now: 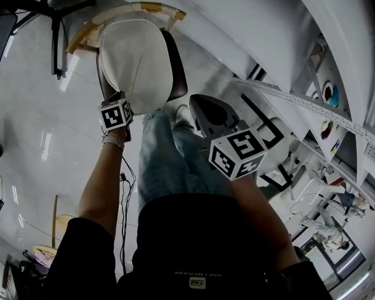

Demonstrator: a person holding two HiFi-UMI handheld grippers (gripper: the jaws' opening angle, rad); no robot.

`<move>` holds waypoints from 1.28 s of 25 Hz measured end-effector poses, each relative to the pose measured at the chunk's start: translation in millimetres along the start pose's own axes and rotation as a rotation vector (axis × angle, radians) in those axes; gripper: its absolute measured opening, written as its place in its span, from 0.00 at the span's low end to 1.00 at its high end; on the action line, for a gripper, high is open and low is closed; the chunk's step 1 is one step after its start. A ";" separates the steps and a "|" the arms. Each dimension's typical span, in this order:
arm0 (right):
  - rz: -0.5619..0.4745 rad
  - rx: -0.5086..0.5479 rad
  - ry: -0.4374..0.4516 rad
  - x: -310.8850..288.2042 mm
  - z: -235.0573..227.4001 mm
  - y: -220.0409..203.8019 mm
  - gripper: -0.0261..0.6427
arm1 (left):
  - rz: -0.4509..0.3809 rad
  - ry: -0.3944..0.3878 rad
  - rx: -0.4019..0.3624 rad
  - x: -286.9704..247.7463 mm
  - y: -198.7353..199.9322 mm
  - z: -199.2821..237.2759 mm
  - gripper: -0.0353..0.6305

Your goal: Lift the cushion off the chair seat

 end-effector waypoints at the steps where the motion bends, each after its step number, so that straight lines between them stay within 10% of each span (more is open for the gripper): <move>1: 0.000 0.001 -0.002 1.4 -0.2 0.9 0.05 | -0.002 0.001 -0.004 4.1 2.3 -2.3 0.09; 32: -0.014 0.066 0.077 9.1 -2.9 47.4 0.05 | -0.093 -0.004 -0.108 143.5 64.4 -60.5 0.09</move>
Point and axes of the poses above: the fingertips, and each gripper's own axes: x backward along the fingers, z to its left, y out of its top, the point moved 3 cm from there along x, backward along the fingers, and after that the axes turned 4 degrees about -x, right-handed, at the moved point
